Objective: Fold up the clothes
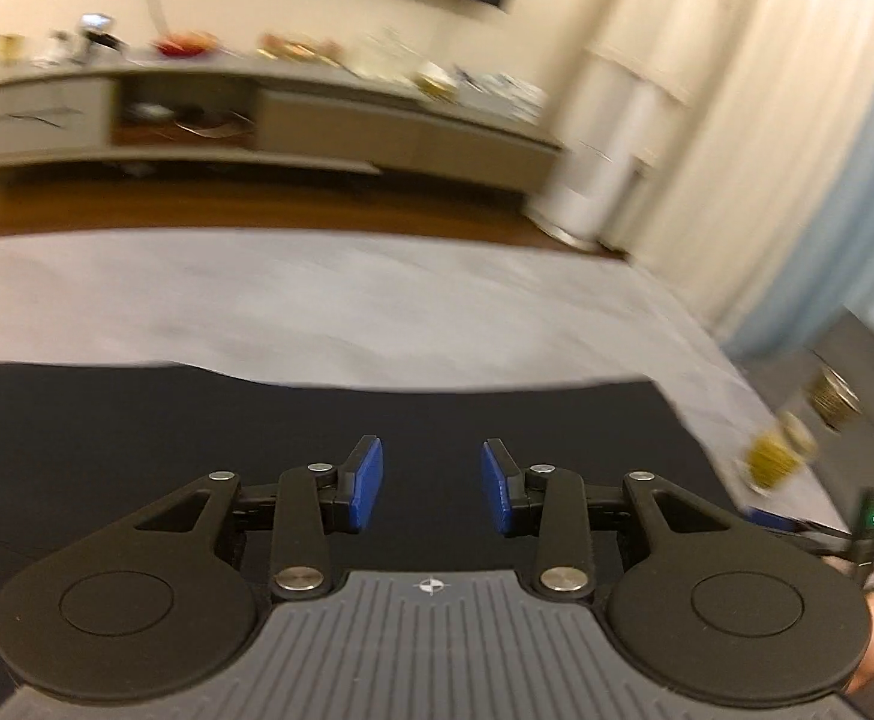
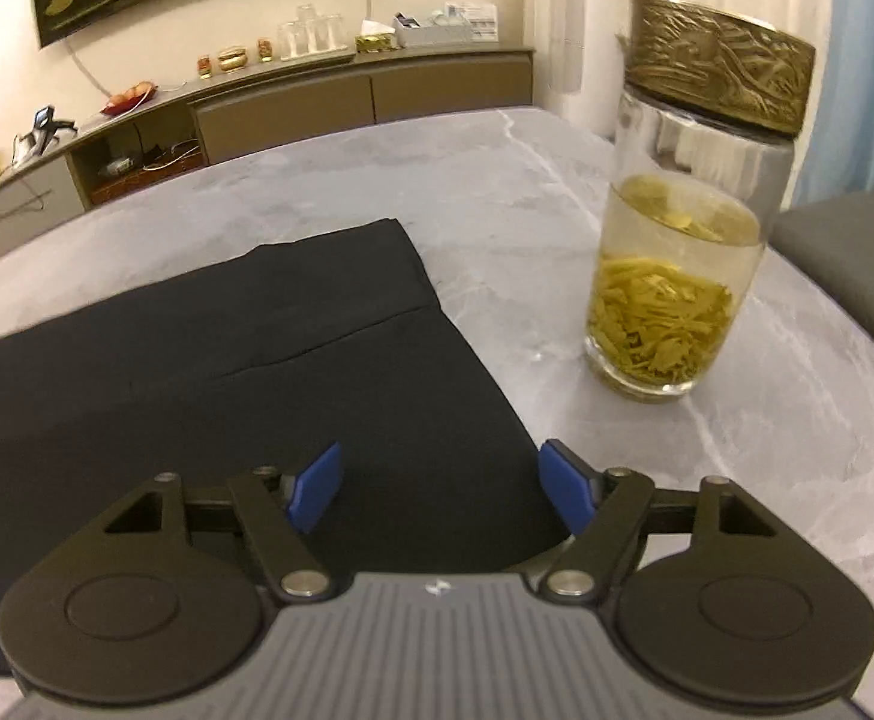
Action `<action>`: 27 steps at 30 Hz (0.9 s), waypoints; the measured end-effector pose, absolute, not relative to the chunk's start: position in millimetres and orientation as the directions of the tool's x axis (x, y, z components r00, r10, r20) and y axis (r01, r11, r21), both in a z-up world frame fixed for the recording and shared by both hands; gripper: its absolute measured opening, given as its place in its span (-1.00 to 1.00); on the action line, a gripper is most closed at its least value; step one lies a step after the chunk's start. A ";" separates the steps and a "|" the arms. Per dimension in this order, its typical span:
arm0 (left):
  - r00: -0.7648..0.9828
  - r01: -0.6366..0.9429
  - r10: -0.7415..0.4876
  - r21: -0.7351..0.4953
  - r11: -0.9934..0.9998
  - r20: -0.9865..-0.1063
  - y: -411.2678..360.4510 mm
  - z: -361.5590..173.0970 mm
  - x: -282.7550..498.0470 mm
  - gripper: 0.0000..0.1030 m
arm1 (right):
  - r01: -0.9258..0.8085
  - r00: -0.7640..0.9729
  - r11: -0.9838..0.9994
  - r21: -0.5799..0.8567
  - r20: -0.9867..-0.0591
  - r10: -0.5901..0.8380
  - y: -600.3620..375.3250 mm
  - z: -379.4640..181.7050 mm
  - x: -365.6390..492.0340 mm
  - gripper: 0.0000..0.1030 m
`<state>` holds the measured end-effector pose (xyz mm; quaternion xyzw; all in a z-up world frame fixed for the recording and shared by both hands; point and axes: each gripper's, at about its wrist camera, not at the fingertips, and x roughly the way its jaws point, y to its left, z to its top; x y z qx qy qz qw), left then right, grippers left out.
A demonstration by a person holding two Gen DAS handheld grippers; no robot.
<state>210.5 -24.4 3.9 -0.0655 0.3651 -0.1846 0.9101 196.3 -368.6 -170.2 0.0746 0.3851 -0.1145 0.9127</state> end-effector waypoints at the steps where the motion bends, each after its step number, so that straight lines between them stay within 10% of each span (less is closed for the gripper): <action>1: 0.646 0.311 -0.406 -0.262 0.913 -0.647 -43.9 0.8 212.5 -0.24 | 0.254 0.682 0.967 0.033 -0.715 -0.155 -365.6 -170.4 195.4 0.09; 4: 0.583 0.377 -0.468 -0.289 0.880 -0.664 -102.3 -8.3 218.4 -0.22 | 0.215 0.689 0.976 0.028 -0.713 -0.131 -361.5 -167.6 194.1 -0.56; 7: 0.518 0.437 -0.521 -0.314 0.843 -0.678 -160.0 -17.3 224.6 -0.15 | 0.186 0.693 0.982 0.025 -0.712 -0.113 -358.8 -166.1 194.1 -0.72; 27: 0.416 0.588 -0.410 -0.104 0.802 -0.811 -337.6 -54.0 259.2 0.12 | 0.053 0.764 0.996 -0.066 -0.639 -0.083 -342.1 -152.0 176.5 -0.86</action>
